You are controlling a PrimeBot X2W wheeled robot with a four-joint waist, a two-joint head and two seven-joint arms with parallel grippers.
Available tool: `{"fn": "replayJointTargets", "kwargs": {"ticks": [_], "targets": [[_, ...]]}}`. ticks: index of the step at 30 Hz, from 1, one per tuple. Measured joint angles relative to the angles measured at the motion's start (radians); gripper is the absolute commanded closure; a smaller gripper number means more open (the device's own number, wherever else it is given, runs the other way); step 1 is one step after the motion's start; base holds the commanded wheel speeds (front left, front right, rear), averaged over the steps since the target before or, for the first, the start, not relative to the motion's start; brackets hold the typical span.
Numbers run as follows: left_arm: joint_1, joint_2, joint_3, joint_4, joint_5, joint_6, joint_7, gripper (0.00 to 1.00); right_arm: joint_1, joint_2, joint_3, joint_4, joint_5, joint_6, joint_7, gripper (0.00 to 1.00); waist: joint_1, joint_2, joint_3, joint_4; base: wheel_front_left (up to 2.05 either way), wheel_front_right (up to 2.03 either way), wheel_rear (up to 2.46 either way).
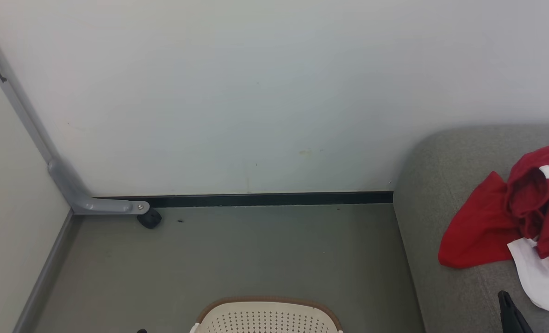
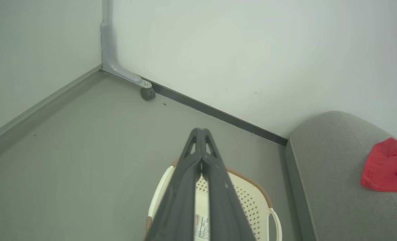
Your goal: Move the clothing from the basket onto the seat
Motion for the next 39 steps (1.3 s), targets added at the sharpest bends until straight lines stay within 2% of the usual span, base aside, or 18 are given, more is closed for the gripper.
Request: {"fn": "replayJointTargets", "kwargs": {"ticks": [39], "targets": [[-0.101, -0.007, 0.107, 0.035, -0.561, -0.103, 0.145, 1.0, -0.079, 0.154, -0.17, 0.071, 0.418, 0.087, 0.141, 1.0, 0.0, 0.0, 0.004, -0.008, 0.0, 0.0, 0.0]]}}
